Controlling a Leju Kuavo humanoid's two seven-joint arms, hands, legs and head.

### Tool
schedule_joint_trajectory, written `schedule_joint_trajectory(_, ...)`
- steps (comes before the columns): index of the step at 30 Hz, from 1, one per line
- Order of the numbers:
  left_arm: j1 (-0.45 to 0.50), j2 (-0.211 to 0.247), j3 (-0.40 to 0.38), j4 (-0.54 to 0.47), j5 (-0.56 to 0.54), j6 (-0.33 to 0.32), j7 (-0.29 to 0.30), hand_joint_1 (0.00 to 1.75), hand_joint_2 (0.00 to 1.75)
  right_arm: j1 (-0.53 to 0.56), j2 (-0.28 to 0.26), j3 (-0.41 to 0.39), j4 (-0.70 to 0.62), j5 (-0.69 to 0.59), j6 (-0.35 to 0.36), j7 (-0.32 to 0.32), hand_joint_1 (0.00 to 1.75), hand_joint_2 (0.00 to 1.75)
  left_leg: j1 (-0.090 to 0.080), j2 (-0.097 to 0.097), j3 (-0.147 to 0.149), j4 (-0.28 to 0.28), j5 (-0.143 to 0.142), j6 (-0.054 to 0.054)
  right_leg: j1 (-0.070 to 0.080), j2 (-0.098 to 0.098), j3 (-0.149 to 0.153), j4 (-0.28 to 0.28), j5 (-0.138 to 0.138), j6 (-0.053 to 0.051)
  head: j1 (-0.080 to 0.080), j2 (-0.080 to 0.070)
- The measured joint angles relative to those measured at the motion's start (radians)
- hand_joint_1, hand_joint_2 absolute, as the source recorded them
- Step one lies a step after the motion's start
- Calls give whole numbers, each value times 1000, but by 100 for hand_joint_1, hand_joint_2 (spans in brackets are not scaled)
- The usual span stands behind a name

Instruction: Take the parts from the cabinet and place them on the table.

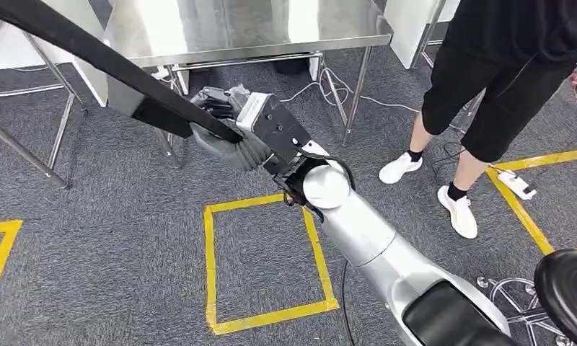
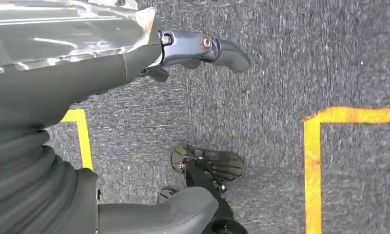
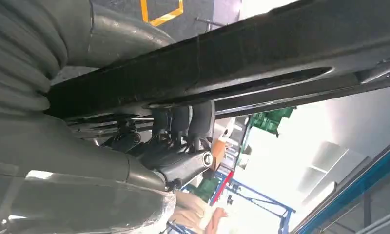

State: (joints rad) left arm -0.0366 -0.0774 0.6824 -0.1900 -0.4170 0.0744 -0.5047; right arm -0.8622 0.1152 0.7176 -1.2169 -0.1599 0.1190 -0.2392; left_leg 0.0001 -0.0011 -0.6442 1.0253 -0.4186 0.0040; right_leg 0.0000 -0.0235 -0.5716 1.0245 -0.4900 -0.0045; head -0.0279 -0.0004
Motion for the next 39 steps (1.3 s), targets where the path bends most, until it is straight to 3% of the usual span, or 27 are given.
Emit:
schedule_joint_trajectory(10,0,0,1,0,-2,11,-2,0,175,-2,0,0,22,14,-15,-8,175,175,-2,-1,0,0,0,10,-3,0,2,-5,3,6,0,0)
schedule_joint_trajectory(39,0,0,17,0,-7,17,-5,0,175,-6,0,-5,50,17,-27,-11,175,175,4,-1,0,0,0,10,-1,0,2,-5,3,5,0,0)
